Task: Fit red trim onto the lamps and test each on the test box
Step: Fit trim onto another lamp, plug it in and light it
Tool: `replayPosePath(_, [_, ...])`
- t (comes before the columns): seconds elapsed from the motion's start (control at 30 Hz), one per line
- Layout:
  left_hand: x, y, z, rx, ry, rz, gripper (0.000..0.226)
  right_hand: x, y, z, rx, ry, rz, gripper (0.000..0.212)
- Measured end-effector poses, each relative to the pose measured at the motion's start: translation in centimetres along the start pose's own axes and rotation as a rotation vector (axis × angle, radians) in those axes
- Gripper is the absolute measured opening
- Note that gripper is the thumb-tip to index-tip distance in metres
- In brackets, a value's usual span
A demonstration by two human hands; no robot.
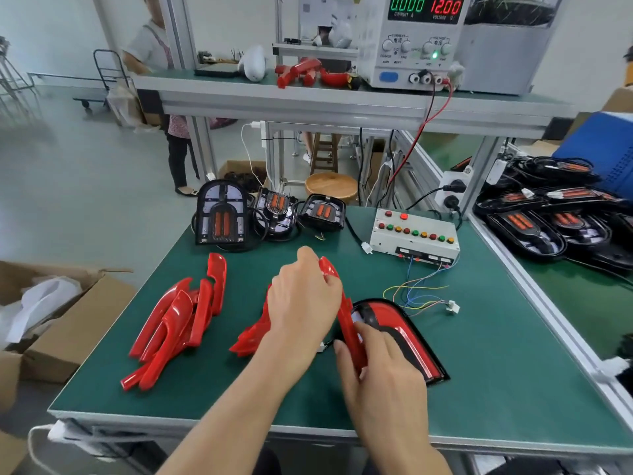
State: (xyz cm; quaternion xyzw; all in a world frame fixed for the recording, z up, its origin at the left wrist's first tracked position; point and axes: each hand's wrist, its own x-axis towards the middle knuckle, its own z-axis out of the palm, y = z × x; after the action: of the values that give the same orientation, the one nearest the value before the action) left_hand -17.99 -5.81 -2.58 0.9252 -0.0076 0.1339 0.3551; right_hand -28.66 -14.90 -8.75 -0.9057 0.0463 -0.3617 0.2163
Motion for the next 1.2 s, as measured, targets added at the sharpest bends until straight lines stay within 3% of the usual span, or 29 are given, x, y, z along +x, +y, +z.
replayPosePath(0.07, [-0.1,0.1,0.4,-0.061,-0.055,-0.004,0.023,0.0,0.1,-0.1,0.051,-0.043,0.056,0.008])
replayPosePath(0.17, [-0.2,-0.3,0.9,-0.214,-0.167,-0.042,0.045,0.9,1.3,-0.7,0.311,-0.196,0.386,0.015])
replayPosePath(0.23, [-0.1,-1.3,1.4,-0.202,-0.213,-0.060,0.041,1.4,2.2,-1.4,0.407,-0.222,0.542,0.020])
replayPosePath(0.33, [-0.5,-2.4,2.3,-0.227,-0.335,-0.099,0.036,1.4,3.2,-2.0,0.427,-0.261,0.601,0.018])
replayPosePath(0.43, [-1.0,-2.3,3.2,-0.525,-0.562,-0.231,0.035,1.1,3.0,-2.3,0.581,-0.353,0.683,0.013])
replayPosePath(0.5, [-1.0,-2.2,3.6,-0.719,-0.616,-0.286,0.031,1.2,2.6,-2.7,0.659,-0.445,0.714,0.011])
replayPosePath(0.57, [-0.8,-2.2,3.9,-0.775,-0.575,-0.284,0.022,1.3,2.3,-3.0,0.589,-0.504,0.666,0.011])
replayPosePath(0.7, [-0.5,-2.2,4.5,-0.736,-0.494,-0.259,0.016,1.4,2.2,-3.0,-0.049,-0.393,0.286,0.024])
replayPosePath(0.77, [-0.5,-2.3,4.6,-0.698,-0.477,-0.239,0.015,1.7,1.6,-2.6,-0.240,-0.331,0.149,0.025])
replayPosePath(0.87, [-0.5,-2.4,4.6,-0.638,-0.477,-0.208,0.019,1.9,1.1,-2.2,-0.305,-0.297,0.052,0.033])
replayPosePath(1.0, [-0.4,-2.9,5.0,-0.251,-0.352,-0.064,0.042,1.9,1.5,-2.2,-0.349,-0.306,0.054,0.041])
replayPosePath(1.07, [-0.5,-3.4,5.5,-0.099,-0.309,0.013,0.037,1.5,1.7,-2.1,-0.354,-0.314,0.022,0.044])
replayPosePath(1.2, [-0.6,-3.5,6.3,-0.024,-0.411,0.009,0.039,0.8,2.3,-1.9,-0.354,-0.282,0.008,0.043])
